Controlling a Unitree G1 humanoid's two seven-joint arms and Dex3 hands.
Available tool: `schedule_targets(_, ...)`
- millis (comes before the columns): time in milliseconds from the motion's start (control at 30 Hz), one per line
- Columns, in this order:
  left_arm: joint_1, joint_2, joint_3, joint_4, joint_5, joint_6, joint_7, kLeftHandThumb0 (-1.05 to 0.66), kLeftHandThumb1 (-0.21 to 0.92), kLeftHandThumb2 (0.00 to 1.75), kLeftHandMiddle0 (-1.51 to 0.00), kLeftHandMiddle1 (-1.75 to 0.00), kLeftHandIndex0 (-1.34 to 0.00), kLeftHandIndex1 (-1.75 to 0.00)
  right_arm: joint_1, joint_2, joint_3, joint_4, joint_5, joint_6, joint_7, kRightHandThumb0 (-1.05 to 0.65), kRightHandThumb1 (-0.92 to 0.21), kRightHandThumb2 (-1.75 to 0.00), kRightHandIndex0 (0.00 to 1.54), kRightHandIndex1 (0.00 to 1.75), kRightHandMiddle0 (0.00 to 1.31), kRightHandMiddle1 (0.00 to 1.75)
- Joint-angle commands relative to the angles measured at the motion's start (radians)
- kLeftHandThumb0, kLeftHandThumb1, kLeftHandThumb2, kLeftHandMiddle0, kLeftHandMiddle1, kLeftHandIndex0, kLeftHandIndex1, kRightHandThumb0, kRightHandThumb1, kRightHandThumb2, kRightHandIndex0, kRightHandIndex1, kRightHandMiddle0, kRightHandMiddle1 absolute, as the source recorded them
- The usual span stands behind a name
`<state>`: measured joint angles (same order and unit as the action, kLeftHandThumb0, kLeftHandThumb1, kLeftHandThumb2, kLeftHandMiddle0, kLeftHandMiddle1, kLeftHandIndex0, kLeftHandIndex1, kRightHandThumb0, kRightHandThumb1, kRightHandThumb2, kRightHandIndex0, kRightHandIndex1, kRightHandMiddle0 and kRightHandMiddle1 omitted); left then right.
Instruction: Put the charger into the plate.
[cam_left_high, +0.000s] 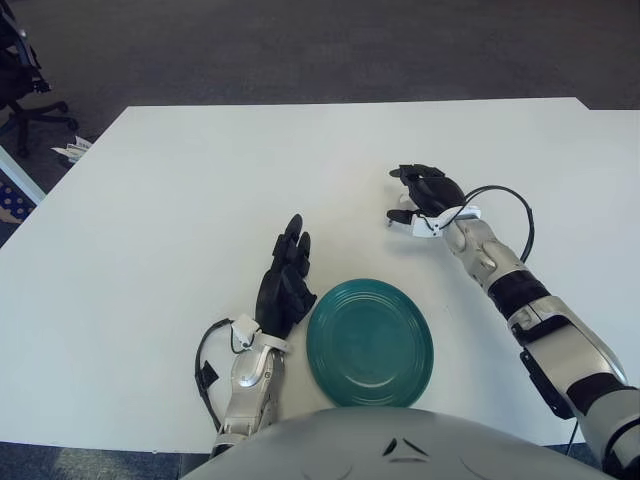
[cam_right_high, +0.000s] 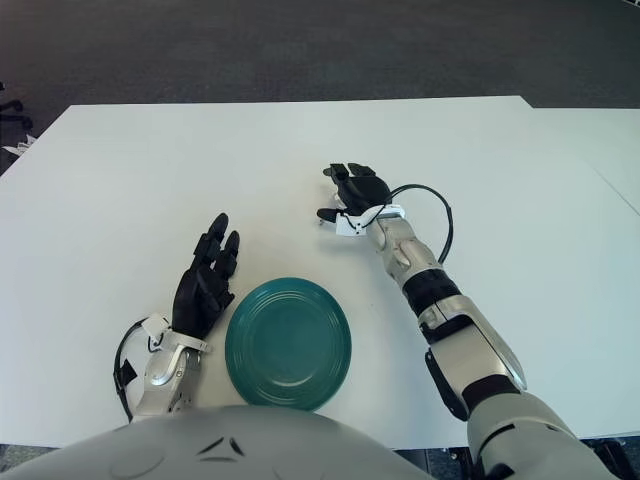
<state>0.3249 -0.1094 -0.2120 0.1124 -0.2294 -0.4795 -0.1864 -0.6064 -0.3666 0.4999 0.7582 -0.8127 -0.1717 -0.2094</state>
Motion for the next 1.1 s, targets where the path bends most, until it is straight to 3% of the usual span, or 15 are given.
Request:
schedule_targets(0,0.045,-0.06,-0.015,0.067,0.001,0.039,0.024,-1.01,0.92,1.1,-0.01,0.0,0.0,-0.28,0.008,-0.001,0.038,0.063,-0.027,-0.009,0.003,-0.94,-0.92,-0.71,0.15,0.0,0.0,0.5)
schedule_targets(333,0.04,-0.061,-0.017,0.067,-0.005,0.036,0.028,-1.01,0.92,1.11,-0.01,0.0,0.0,-0.29,-0.028,-0.006,0.109,0.196,-0.057,-0.033,-0.034,-0.92,-0.92,-0.72,0.15,0.01,0.0,0.49)
schedule_targets(667,0.038,-0.058,-0.028,0.057,0.008,0.036,0.038,-1.01,0.92,1.12,-0.02,0.0,0.0,-0.29,-0.121,-0.007,0.184,0.414,-0.08,-0.1,-0.029,-0.9,-0.92,-0.7,0.15,0.0,0.0,0.5)
schedule_targets(1067,0.028,-0.056,-0.041,0.058,-0.021,0.033,0.012,-1.03,0.92,1.13,-0.01,0.0,0.0,-0.27,-0.141,-0.032,0.27,0.468,-0.112,-0.169,-0.011,-0.87,-0.92,-0.68,0.16,0.01,0.0,0.5)
